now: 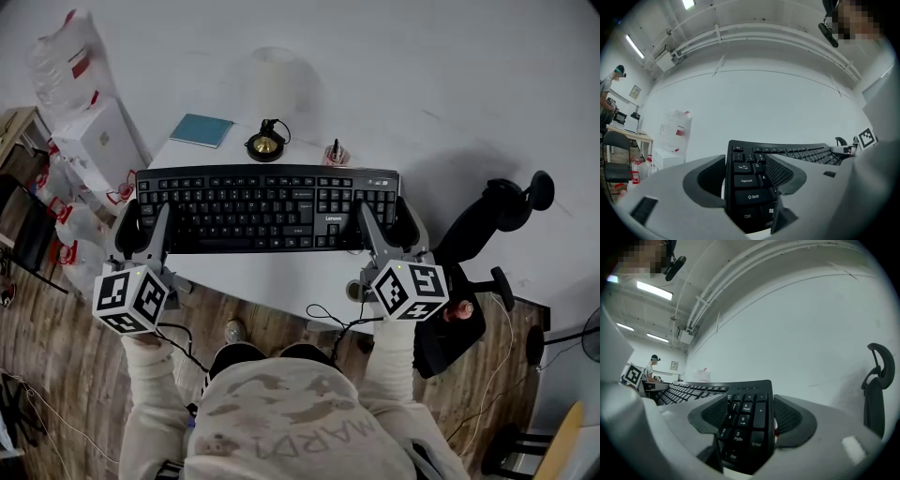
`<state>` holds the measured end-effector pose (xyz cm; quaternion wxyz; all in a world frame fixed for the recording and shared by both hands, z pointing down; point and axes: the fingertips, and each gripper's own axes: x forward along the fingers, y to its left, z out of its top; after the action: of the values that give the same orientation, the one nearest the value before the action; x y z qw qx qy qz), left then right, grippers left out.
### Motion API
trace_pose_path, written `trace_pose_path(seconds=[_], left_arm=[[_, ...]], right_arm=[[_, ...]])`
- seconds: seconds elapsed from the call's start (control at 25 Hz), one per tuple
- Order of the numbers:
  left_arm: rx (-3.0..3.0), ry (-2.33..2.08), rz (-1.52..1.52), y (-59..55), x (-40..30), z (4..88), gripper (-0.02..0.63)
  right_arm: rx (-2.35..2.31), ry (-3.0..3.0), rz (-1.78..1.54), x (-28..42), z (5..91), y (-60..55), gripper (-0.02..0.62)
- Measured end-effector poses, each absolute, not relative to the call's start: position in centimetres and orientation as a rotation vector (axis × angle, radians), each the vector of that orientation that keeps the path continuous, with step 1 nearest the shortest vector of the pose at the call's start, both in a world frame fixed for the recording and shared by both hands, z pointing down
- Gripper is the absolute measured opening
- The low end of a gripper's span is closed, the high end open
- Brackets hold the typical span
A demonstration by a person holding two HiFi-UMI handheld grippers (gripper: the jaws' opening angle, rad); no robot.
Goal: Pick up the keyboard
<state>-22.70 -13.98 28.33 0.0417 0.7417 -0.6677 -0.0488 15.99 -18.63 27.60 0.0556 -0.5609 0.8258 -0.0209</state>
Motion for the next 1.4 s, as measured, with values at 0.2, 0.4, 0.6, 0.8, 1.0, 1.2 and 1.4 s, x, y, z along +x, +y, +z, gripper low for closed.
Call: trace_pose_path(seconds=[0.2, 0.4, 0.6, 0.8, 1.0, 1.2, 1.4], left_arm=[[2.265, -2.060, -0.183, -13.2, -22.5, 27.7, 0.261], [2.274, -2.072, -0.200, -12.3, -21.2, 26.9, 0.261], [2.270, -2.087, -0.215, -10.7, -18.5, 25.9, 0.261], [2.264, -2.104, -0.219, -10.7, -18.9, 26.1, 0.261], [2.264, -2.117, -0.224, -10.1, -18.3, 25.6, 0.261], [2.270, -2.122, -0.223, -10.1, -18.3, 25.3, 0.261], [2.278, -2.120, -0.223, -10.2, -18.3, 25.1, 0.261]], right_arm=[[-1.693, 2.501, -0.031, 16.2, 26.8, -17.9, 0.318], [-1.680, 2.496, -0.008, 17.5, 26.1, -17.1, 0.318], [-1.665, 2.490, 0.012, 20.2, 25.1, -15.6, 0.318], [-1.649, 2.491, 0.014, 19.8, 25.4, -16.0, 0.316], [-1.636, 2.486, 0.023, 20.3, 25.1, -15.6, 0.316], [-1.636, 2.475, 0.020, 20.3, 25.1, -15.5, 0.316], [-1.642, 2.468, 0.025, 20.4, 25.0, -15.4, 0.316]])
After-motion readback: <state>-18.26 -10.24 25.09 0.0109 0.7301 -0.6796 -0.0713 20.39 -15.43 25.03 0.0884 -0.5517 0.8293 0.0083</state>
